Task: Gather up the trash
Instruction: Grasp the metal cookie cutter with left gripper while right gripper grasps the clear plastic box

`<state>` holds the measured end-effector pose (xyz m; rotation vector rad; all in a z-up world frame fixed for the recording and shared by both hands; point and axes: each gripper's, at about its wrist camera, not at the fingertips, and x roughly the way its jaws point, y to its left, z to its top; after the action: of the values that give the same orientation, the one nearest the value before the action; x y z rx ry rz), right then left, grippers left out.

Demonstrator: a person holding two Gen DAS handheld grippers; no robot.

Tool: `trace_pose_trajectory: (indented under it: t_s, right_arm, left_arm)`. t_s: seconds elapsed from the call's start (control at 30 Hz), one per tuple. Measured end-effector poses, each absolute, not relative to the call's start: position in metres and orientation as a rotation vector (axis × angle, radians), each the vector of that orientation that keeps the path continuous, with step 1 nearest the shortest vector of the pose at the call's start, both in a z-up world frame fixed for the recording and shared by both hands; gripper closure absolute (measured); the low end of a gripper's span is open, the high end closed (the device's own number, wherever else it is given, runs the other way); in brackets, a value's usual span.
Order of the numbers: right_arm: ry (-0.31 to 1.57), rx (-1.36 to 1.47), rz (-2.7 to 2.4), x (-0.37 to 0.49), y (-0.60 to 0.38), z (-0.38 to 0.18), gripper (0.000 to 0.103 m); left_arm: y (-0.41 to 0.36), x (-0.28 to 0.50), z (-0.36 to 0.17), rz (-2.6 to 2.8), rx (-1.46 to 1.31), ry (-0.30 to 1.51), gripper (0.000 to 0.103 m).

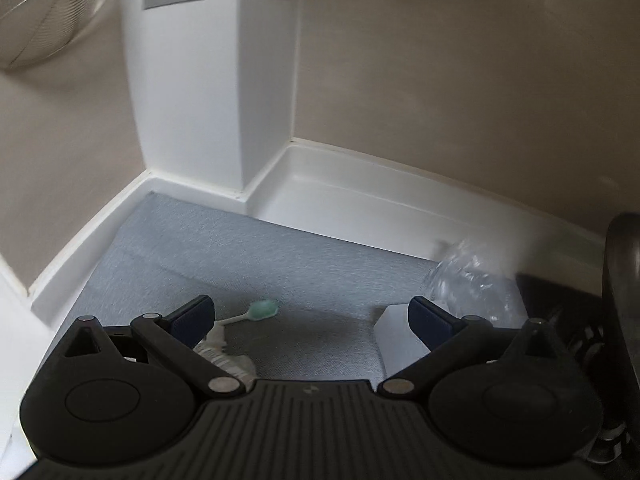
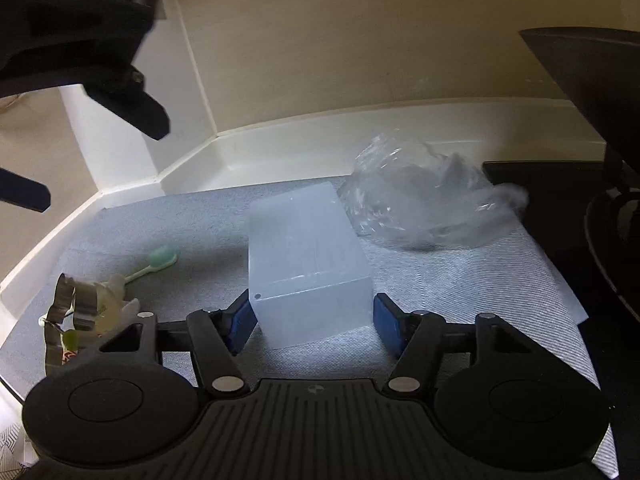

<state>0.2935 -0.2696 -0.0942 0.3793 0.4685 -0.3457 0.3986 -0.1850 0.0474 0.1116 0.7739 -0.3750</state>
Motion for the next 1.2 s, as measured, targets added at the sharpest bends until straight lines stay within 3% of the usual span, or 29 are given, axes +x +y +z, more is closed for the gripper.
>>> trace_pose_trajectory:
  t_s: [0.63,1.1,1.17,1.2]
  right_arm:
    - [0.453,0.438,-0.398,0.286,-0.28,-0.095,0.038]
    - [0.455,0.428,-0.394,0.285,-0.281,-0.095,0.038]
    - [0.453,0.43,-0.393,0.285,-0.28,-0.095,0.038]
    - [0.452,0.431,-0.39,0.285,-0.28,-0.095,0.038]
  left_arm:
    - [-0.138,0.391,0.013,-0.398,0.203,0.947,0.0]
    - [-0.147,0.385,-0.01,-0.39,0.296,0.941,0.006]
    - [-0.149,0.382,-0.015,-0.347,0.332,0.928,0.021]
    - [-0.149,0.38,-0.016,-0.329,0.345,0.925,0.038]
